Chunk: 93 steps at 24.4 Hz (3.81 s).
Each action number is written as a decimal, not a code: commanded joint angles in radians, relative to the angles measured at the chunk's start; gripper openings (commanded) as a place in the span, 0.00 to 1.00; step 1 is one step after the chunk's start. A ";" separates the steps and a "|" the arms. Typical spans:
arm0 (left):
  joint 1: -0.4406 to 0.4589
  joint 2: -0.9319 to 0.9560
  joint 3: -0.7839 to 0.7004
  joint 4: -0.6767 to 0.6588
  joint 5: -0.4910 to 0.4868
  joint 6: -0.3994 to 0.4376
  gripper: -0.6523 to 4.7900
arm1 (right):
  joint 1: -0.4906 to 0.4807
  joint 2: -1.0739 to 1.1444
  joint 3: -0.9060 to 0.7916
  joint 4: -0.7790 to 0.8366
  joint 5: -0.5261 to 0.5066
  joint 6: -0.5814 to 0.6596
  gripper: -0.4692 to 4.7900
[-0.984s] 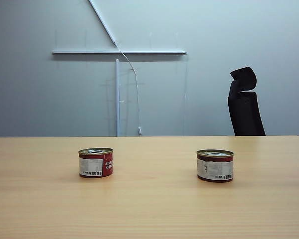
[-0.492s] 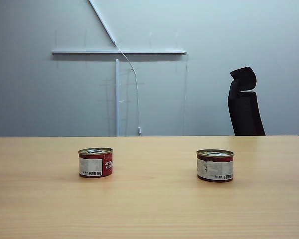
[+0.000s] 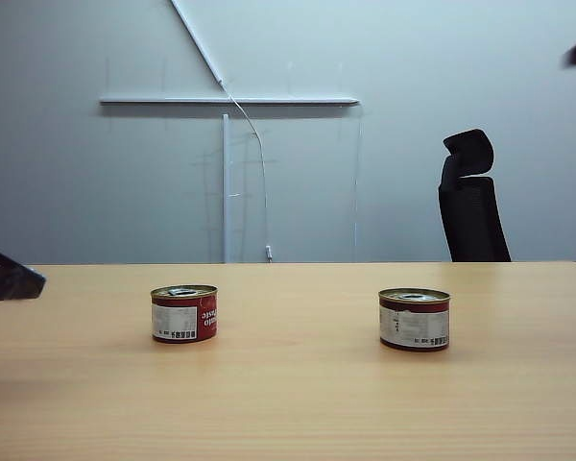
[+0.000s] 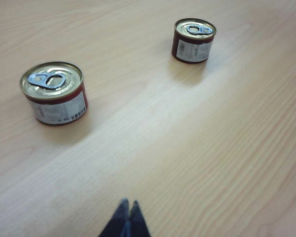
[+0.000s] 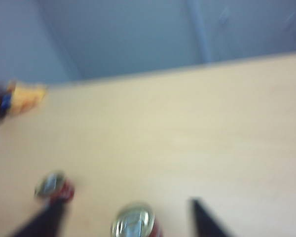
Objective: Stack a can of tomatoes on the right onto the can of tomatoes on the left.
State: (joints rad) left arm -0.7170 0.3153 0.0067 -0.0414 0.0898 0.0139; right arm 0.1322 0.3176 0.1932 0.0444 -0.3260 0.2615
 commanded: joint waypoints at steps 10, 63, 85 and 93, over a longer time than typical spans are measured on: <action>0.000 0.001 0.002 0.013 0.000 0.005 0.12 | 0.306 0.848 0.151 0.307 0.170 -0.345 1.00; 0.375 -0.195 0.002 0.013 0.132 0.005 0.12 | 0.615 1.530 0.883 0.169 0.119 -0.353 0.56; 0.731 -0.309 0.002 0.028 0.158 0.005 0.12 | 0.562 1.118 0.909 0.317 0.112 -0.136 0.08; 0.757 -0.309 0.002 0.024 0.158 0.005 0.12 | 0.417 0.804 0.879 0.011 0.313 -0.195 0.08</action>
State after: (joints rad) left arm 0.0399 0.0055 0.0063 -0.0254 0.2440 0.0139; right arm 0.5674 1.1538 1.0866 0.1204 -0.0307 0.0872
